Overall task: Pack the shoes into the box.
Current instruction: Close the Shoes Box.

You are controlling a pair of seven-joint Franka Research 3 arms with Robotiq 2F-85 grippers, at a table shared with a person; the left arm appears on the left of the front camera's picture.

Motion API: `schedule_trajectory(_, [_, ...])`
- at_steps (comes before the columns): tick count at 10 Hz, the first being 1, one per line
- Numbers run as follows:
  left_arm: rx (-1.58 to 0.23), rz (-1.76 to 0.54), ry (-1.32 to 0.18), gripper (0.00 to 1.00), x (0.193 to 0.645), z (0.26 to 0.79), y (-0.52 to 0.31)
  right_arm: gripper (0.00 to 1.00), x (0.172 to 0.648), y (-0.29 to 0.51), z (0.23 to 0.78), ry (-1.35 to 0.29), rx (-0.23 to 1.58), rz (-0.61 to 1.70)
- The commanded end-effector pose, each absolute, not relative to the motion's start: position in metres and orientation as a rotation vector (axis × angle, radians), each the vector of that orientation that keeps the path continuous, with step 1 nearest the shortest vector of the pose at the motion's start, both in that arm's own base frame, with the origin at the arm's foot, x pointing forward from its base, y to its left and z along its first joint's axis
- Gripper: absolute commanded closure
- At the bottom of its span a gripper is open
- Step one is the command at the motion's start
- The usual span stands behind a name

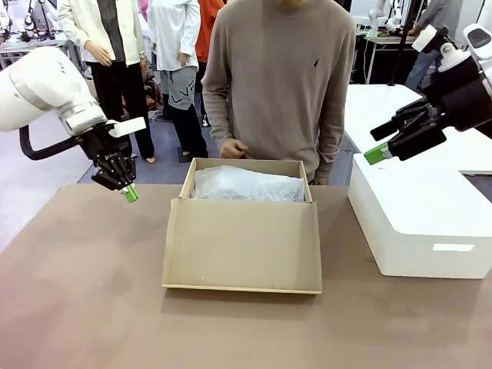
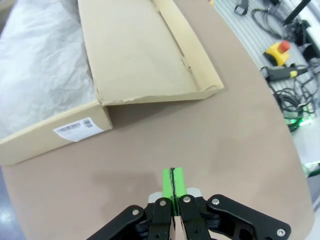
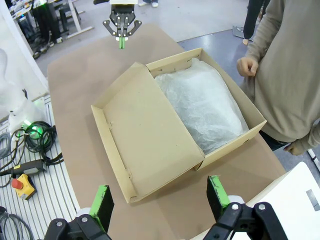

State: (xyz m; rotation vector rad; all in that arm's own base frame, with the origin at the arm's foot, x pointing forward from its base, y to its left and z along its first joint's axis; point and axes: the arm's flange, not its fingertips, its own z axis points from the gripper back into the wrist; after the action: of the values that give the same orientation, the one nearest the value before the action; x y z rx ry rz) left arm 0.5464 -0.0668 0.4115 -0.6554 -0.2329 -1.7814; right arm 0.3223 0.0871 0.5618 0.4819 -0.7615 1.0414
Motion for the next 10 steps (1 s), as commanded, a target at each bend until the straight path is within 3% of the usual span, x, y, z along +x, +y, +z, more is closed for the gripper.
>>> schedule_trajectory(1, [-0.709, -1.762, -0.278, 1.0, 0.549, 0.396, -0.068, 0.0, 0.327, 0.087, 0.562, -0.784, 0.505, 1.061])
schedule_trajectory(5, [-0.756, -1.697, -0.324, 1.0, 0.55, 0.386, -0.07, 0.0, 0.327, 0.087, 0.562, -0.784, 0.505, 1.061])
schedule_trajectory(6, [-0.737, -1.727, -0.258, 1.0, 0.552, 0.384, -0.069, 0.0, 0.327, 0.087, 0.562, -0.784, 0.505, 1.061])
schedule_trajectory(10, [-0.737, -1.727, -0.258, 1.0, 0.552, 0.384, -0.069, 0.0, 0.327, 0.087, 0.562, -0.784, 0.505, 1.061])
